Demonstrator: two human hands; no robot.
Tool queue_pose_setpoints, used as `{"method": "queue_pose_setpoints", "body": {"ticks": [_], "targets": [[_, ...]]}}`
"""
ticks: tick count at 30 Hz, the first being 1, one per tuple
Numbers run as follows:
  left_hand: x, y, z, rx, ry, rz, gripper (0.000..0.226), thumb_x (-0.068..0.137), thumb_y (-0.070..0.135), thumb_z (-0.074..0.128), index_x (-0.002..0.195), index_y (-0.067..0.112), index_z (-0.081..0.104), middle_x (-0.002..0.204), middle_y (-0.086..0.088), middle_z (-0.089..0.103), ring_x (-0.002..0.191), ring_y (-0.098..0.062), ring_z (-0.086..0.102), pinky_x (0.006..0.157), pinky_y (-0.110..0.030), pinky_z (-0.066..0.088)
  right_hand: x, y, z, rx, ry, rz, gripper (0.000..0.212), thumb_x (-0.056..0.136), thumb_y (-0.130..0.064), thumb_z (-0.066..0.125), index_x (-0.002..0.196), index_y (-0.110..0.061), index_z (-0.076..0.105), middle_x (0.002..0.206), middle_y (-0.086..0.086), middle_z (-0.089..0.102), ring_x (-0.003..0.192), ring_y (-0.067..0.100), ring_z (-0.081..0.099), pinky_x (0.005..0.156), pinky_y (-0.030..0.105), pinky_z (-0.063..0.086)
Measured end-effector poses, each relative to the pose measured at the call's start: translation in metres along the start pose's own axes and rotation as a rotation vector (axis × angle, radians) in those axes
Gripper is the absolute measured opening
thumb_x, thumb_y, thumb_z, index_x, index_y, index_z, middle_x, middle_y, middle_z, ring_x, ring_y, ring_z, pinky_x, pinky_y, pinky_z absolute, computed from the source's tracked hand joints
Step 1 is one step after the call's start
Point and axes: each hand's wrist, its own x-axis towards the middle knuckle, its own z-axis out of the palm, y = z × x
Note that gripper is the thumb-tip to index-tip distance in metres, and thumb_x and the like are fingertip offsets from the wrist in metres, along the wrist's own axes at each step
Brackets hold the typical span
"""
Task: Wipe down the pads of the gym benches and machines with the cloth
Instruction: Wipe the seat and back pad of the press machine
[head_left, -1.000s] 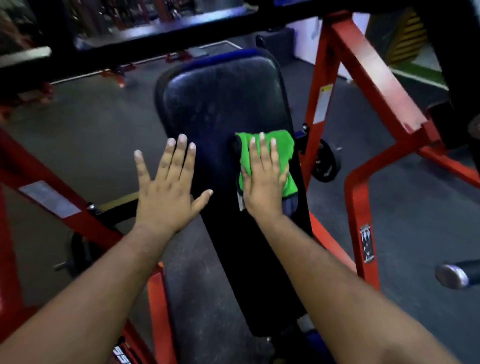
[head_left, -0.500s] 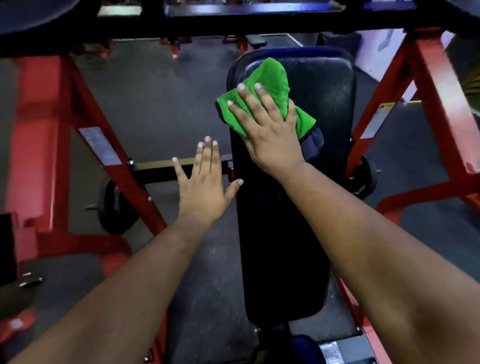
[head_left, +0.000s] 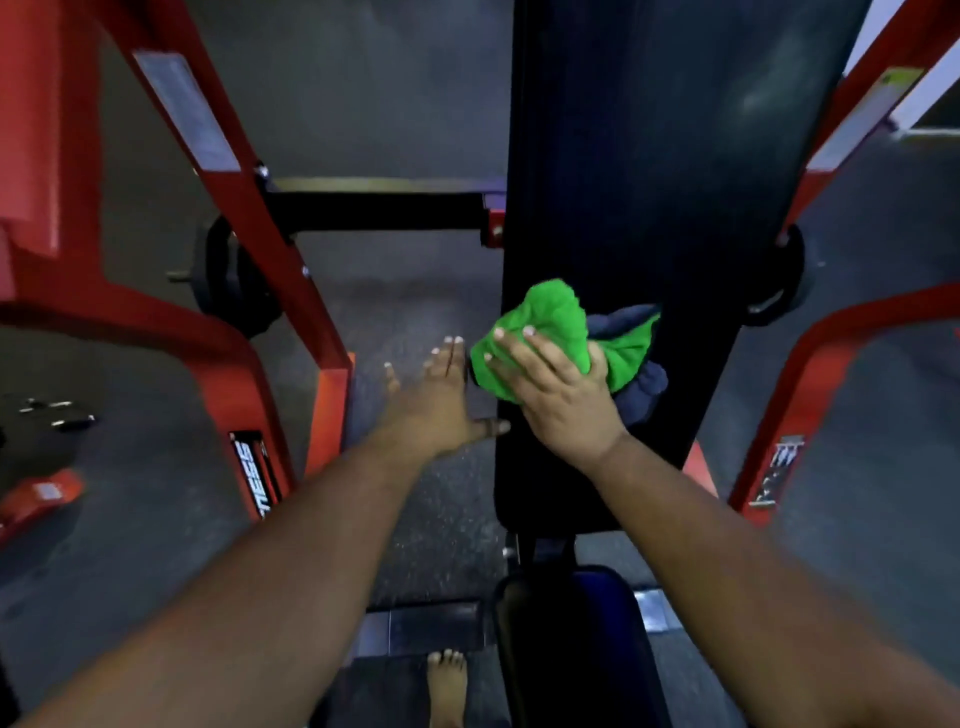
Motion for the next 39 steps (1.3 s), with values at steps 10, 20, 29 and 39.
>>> {"method": "queue_pose_setpoints", "body": {"ticks": [10, 20, 29, 39], "targets": [[-0.021, 0.019, -0.005, 0.373, -0.217, 0.197, 0.117, 0.084, 0.081, 0.049, 0.161, 0.011, -0.003, 0.171, -0.003, -0.006, 0.157, -0.019, 0.004, 0.120, -0.067, 0.005, -0.140, -0.094, 0.023, 0.309, -0.361, -0.023, 0.044, 0.081, -0.029, 0.068, 0.125, -0.028, 0.070, 0.136, -0.006, 0.064, 0.131, 0.018, 0.049, 0.095, 0.060, 0.045], [-0.151, 0.088, -0.070, -0.275, -0.026, 0.044, 0.055, 0.098, 0.065, 0.041, 0.102, 0.015, 0.064, 0.102, -0.006, 0.066, 0.105, -0.028, 0.062, 0.073, -0.030, 0.043, -0.087, -0.035, -0.153, 0.676, -0.123, 0.713, 0.037, 0.094, -0.043, 0.060, 0.128, -0.028, 0.065, 0.132, -0.008, 0.058, 0.127, 0.019, 0.052, 0.096, 0.049, 0.047], [-0.267, 0.192, -0.046, -1.091, 0.074, 0.059, 0.023, 0.087, 0.028, 0.069, 0.091, 0.006, 0.066, 0.075, -0.005, 0.060, 0.072, -0.019, 0.050, 0.068, -0.033, 0.038, -0.168, -0.018, -0.303, 0.906, 0.008, 0.778, 0.062, 0.074, -0.053, 0.079, 0.128, -0.028, 0.063, 0.138, -0.004, 0.049, 0.135, 0.010, 0.044, 0.112, 0.031, 0.034], [-0.337, 0.413, -0.026, -1.157, -0.044, 0.390, 0.011, 0.096, 0.009, 0.054, 0.091, 0.016, 0.060, 0.076, 0.001, 0.055, 0.073, -0.012, 0.047, 0.066, -0.026, 0.038, -0.357, 0.097, -0.411, 1.155, 0.235, 1.154, 0.072, 0.083, -0.044, 0.076, 0.145, -0.024, 0.045, 0.137, -0.029, 0.048, 0.127, 0.003, 0.053, 0.102, 0.020, 0.046]]}}
